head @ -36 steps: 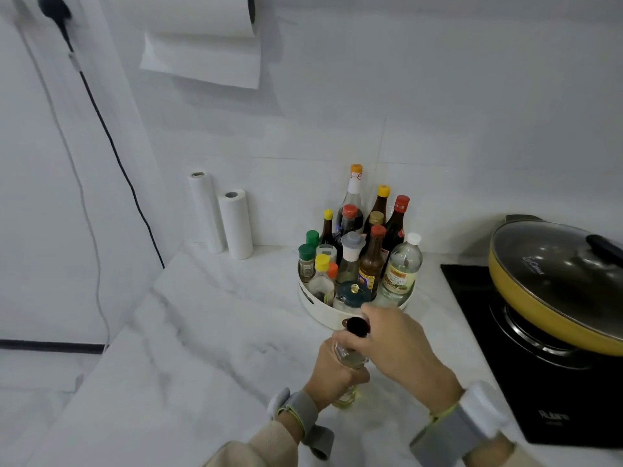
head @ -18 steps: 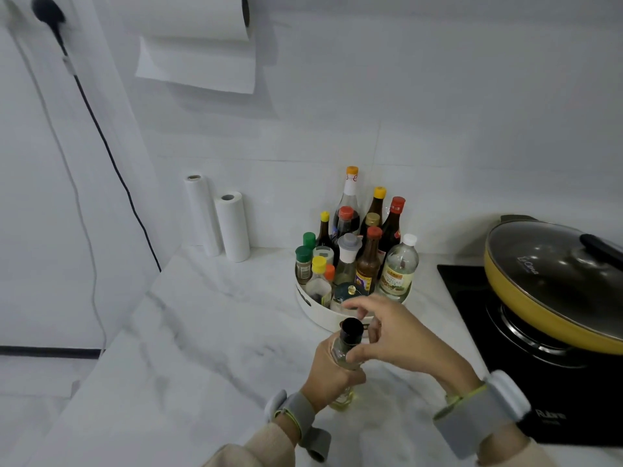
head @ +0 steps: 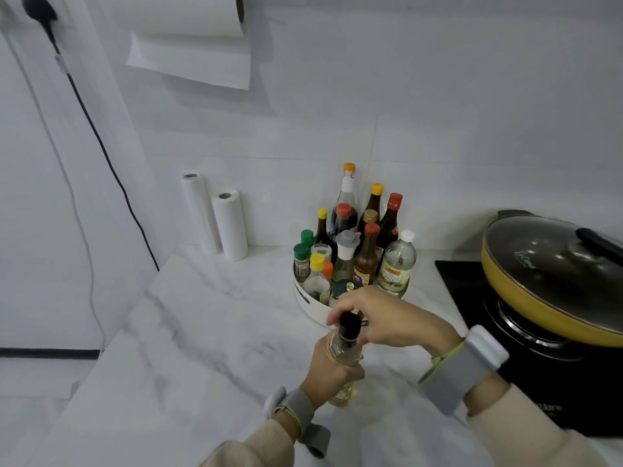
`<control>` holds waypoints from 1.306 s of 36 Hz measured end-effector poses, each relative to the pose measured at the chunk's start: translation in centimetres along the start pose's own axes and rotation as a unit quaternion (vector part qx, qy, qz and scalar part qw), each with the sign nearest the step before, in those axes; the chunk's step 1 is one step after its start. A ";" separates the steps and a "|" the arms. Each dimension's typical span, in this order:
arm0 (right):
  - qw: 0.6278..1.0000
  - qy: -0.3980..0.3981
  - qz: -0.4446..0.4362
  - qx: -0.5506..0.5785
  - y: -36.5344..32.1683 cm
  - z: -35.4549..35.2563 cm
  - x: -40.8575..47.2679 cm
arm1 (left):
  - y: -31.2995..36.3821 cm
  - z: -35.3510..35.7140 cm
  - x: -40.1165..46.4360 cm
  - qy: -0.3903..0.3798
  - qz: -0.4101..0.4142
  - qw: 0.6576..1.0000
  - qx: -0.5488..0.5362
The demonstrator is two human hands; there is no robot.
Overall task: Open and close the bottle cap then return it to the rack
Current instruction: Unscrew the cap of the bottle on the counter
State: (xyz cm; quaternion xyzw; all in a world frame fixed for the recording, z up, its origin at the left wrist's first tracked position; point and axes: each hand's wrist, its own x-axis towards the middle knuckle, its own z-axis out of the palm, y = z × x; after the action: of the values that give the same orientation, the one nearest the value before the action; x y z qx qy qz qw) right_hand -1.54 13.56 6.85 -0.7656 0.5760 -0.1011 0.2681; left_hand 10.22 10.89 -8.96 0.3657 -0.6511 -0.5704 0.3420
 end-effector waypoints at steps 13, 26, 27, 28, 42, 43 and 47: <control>0.979 0.172 0.104 0.031 -0.8 2.8 -0.6 | 0.0 -0.4 -0.9 0.007 0.016 0.998 0.063; 0.983 0.136 0.116 0.051 -0.7 2.4 -2.2 | -1.2 -1.2 -2.0 0.012 -0.023 0.986 0.166; 0.980 0.151 0.124 0.043 -0.7 2.7 -2.1 | -1.2 -1.1 -2.1 0.013 -0.024 0.986 0.165; 0.977 0.164 0.128 0.038 -0.8 3.0 -1.9 | -1.3 -1.1 -2.1 0.011 -0.026 0.986 0.165; 0.979 0.155 0.080 0.106 -0.7 2.9 -2.2 | -1.7 -0.6 -2.7 0.022 -0.036 0.986 0.160; 0.980 0.149 0.081 0.105 -0.7 2.7 -2.3 | -1.7 -0.6 -2.8 0.024 -0.039 0.988 0.147; 0.977 0.167 0.098 0.092 -1.4 2.7 -2.2 | -1.8 -0.3 -3.2 0.027 -0.041 0.993 0.107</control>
State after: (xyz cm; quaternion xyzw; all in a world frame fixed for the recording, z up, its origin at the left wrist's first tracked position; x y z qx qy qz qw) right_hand 0.20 16.72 5.65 -0.6496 0.6734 -0.2534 0.2458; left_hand 12.24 13.42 -10.83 0.4421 -0.6834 -0.5008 0.2945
